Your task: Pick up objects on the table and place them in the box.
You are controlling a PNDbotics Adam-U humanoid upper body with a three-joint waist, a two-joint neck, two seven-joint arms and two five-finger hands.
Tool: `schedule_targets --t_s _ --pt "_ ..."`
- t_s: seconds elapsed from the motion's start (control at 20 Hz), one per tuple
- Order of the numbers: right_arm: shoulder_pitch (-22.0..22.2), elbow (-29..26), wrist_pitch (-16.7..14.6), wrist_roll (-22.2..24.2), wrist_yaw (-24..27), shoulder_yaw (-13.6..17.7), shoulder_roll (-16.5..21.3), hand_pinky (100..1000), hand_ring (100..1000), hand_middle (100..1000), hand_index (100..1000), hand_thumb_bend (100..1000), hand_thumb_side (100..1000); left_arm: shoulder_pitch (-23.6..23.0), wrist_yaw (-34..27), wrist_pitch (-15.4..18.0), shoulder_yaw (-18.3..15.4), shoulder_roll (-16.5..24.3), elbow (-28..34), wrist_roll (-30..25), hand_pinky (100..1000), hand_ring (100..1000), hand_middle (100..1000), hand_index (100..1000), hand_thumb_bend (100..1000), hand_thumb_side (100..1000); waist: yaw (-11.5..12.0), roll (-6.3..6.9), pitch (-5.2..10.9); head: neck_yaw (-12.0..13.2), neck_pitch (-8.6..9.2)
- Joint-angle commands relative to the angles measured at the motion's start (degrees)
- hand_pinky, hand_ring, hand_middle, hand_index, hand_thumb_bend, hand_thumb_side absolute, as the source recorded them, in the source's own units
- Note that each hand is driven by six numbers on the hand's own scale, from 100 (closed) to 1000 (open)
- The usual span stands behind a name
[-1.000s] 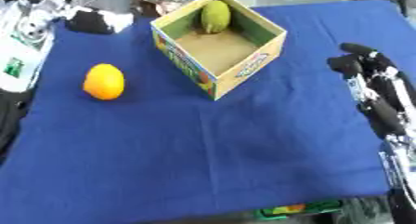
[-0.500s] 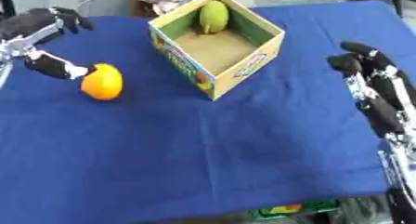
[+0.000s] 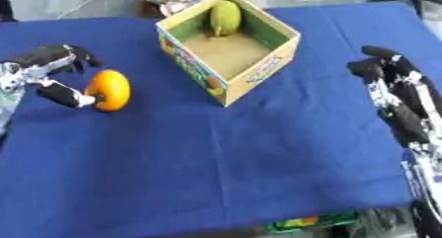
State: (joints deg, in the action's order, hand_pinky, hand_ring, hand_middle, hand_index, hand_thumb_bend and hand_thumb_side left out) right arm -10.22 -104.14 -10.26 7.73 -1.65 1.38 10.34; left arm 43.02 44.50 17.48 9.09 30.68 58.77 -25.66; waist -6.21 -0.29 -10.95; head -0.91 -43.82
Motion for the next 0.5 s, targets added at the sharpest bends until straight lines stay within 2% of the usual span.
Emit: schedule_targets --t_s 0.05,0.1,0.2,0.35,0.5 --pt "-0.42 -0.64 -0.04 -0.12 -0.11 0.23 0.63 830 771 592 817 100 498 1.46 -1.33 1.24 0.39 0.43 -0.32 0.06 649 618 674 768 316 157 -0.04 0.0 0.85 -0.05 -0.25" --pt "-0.41 -0.64 -0.04 -0.12 -0.12 0.24 0.63 830 771 592 817 100 498 1.5 -1.56 1.52 0.57 0.4 -0.26 -0.03 638 598 643 744 288 114 -0.05 -0.02 0.85 -0.05 -0.25" --pt "-0.38 -0.61 -0.03 -0.16 -0.12 0.27 0.65 830 771 592 817 100 498 1.5 -2.12 1.99 0.8 0.48 0.36 -0.04 588 509 524 645 202 100 -0.06 -0.05 0.84 -0.1 -0.27" --pt "-0.36 -0.58 -0.02 -0.21 -0.13 0.3 0.65 830 771 592 817 100 497 1.4 -3.59 2.44 0.95 0.82 2.42 0.24 556 461 464 585 170 100 -0.02 -0.07 0.82 -0.2 -0.29" --pt "-0.36 -0.59 -0.03 -0.2 -0.13 0.29 0.65 830 771 592 817 100 497 1.38 -5.84 2.79 1.25 1.35 5.61 -0.13 546 445 440 560 155 100 0.02 -0.06 0.81 -0.29 -0.3"
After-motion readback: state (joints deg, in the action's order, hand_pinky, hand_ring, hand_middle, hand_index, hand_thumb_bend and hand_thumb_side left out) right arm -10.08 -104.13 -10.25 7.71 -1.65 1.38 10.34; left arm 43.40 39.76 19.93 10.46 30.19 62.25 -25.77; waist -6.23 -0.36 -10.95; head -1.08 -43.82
